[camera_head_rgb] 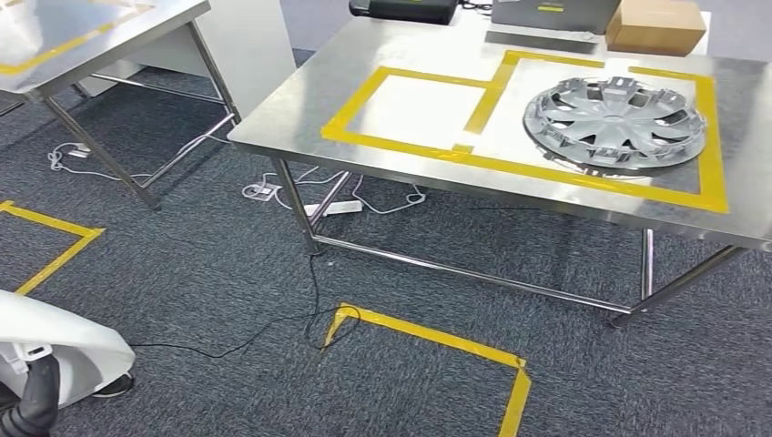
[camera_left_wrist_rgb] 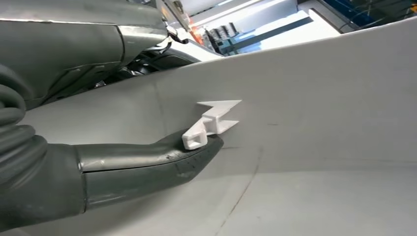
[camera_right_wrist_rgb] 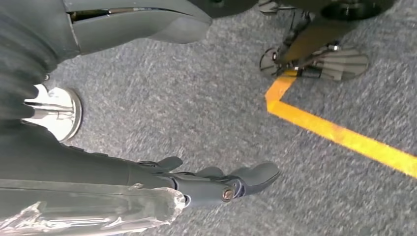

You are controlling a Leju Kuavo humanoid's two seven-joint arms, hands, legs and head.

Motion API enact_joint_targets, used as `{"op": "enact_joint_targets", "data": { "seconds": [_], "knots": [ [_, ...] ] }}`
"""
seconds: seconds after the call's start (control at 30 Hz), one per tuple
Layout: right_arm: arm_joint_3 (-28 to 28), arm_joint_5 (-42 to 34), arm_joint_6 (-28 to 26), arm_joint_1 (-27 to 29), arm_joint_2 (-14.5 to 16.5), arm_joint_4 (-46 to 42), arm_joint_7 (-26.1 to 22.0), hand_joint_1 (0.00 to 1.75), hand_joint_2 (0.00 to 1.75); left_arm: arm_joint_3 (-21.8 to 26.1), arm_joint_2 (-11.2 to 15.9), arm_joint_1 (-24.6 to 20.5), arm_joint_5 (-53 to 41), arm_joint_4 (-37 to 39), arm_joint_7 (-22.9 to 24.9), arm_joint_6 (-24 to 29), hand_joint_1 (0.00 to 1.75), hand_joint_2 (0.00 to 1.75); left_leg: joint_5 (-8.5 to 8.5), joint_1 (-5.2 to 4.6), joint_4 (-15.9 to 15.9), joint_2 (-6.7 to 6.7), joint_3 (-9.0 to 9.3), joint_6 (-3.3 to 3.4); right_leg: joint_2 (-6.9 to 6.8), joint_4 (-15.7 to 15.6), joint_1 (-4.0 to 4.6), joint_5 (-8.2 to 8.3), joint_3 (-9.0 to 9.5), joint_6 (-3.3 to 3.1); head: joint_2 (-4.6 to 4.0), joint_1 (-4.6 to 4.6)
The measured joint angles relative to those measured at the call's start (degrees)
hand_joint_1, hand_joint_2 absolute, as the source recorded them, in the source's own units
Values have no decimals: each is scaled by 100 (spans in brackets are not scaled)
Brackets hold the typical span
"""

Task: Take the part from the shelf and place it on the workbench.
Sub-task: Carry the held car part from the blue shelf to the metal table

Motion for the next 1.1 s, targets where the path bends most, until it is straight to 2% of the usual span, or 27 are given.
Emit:
{"op": "enact_joint_targets", "data": {
  "seconds": [0.03,0.07,0.13,0.17,0.2,0.23,0.27,0.33,0.37,0.4,0.5,0.53,0.57,0.63,0.67,0.7,0.77,0.87,0.93,1.0,1.03,1.07,1.1],
  "knots": [
    [-2,0,2,5,0,0,1,0,175,-2,0,1,2,0,0,-1,175,175,7,5,33,1,-113,-9,4,0,-4,-41,48,6,0,-1],
    [-3,1,5,11,1,0,1,0,175,-4,0,1,2,0,0,-1,175,175,147,8,-116,1,-129,-14,8,0,-12,-86,107,19,0,-2],
    [-5,4,8,17,1,0,-3,0,175,-8,0,3,2,1,0,5,175,175,687,20,-762,7,34,-34,16,1,-31,-182,209,69,0,-8],
    [-6,9,8,14,1,0,-15,0,175,-9,0,-2,1,3,0,10,175,175,838,21,-1080,16,128,-31,21,12,-28,-232,234,107,0,-25],
    [-7,14,9,6,1,0,-28,0,175,-11,0,-4,1,5,0,16,175,175,909,19,-1284,23,184,-13,22,13,-20,-277,235,146,0,-42],
    [-7,20,12,-4,-1,0,-49,0,175,-14,1,0,2,7,0,23,175,175,897,19,-1382,26,201,18,22,23,-8,-304,252,186,0,-57],
    [-8,25,15,-13,-1,-1,-69,0,175,-14,4,3,2,8,0,27,175,175,838,15,-1405,25,210,68,22,24,0,-324,284,224,0,-62],
    [-9,31,25,-24,-2,-1,-103,0,175,-16,8,18,4,7,0,34,175,175,863,25,-1408,14,269,162,10,79,-6,-369,325,289,0,-45],
    [-9,33,28,-30,-2,-1,-116,0,175,-16,10,15,4,7,0,35,175,175,853,26,-1409,15,313,207,6,222,-10,-432,254,316,0,-31],
    [-9,34,36,-37,-1,0,-130,0,175,-20,9,12,4,7,0,35,175,175,838,27,-1410,16,354,241,2,484,-15,-529,108,338,0,-19],
    [-10,25,109,-36,-1,0,-189,0,175,-23,10,6,4,7,-1,35,175,175,756,10,-1410,15,425,286,0,1499,-17,-893,-572,371,0,9],
    [-10,19,139,-26,-1,0,-209,0,175,-23,11,7,3,7,-1,35,175,175,724,4,-1410,9,462,288,1,1613,-15,-894,-714,366,0,12],
    [-11,12,163,-17,-2,0,-222,0,175,-23,12,8,3,7,-1,35,175,175,690,0,-1409,2,509,284,1,1535,-14,-781,-761,355,0,14],
    [-13,4,191,-8,-2,0,-234,0,175,-23,13,8,2,7,-1,35,175,175,611,-1,-1411,-9,621,260,0,883,-11,-261,-600,315,0,16],
    [-14,2,198,-11,-2,0,-237,0,175,-23,13,7,2,7,-1,35,175,175,574,-4,-1408,-12,669,237,-1,556,-6,-97,-502,293,0,18],
    [-14,1,203,-16,-2,0,-238,0,175,-23,13,5,2,7,-1,35,175,175,541,-9,-1415,-12,699,208,-4,322,5,-6,-425,267,0,18],
    [-14,0,206,-15,-2,0,-239,0,175,-23,14,6,1,7,0,34,175,175,520,-18,-1423,-15,748,137,-6,199,24,-16,-368,202,0,20],
    [-16,2,206,-1,-3,-1,-242,0,175,-23,17,6,-4,7,0,35,175,175,443,-17,-1296,-8,765,49,-1,147,1,50,-226,100,0,5],
    [-18,4,204,-19,-6,-2,-246,0,175,-25,24,-3,-19,9,0,34,175,175,150,-13,-837,-2,532,8,-1,127,-7,30,-162,45,0,-13],
    [-20,2,214,-31,-8,-2,-248,0,175,-27,28,-7,-33,16,0,33,175,175,-167,-11,-156,-1,118,-19,5,126,1,3,-152,12,0,-21],
    [-22,-1,228,-30,-9,-2,-246,0,175,-27,28,-7,-38,22,0,33,175,175,-201,-11,43,-1,-32,-24,16,126,5,-12,-142,4,0,-22],
    [-25,-5,246,-27,-9,-2,-241,0,175,-27,29,-9,-39,26,0,33,175,175,-104,-11,40,-1,-87,-21,41,126,7,-29,-124,5,0,-20],
    [-29,-10,264,-26,-9,-2,-237,0,175,-26,30,-12,-41,30,0,33,175,175,93,-11,-148,-4,-45,-12,72,127,8,-45,-100,10,0,-21]
  ]
}}
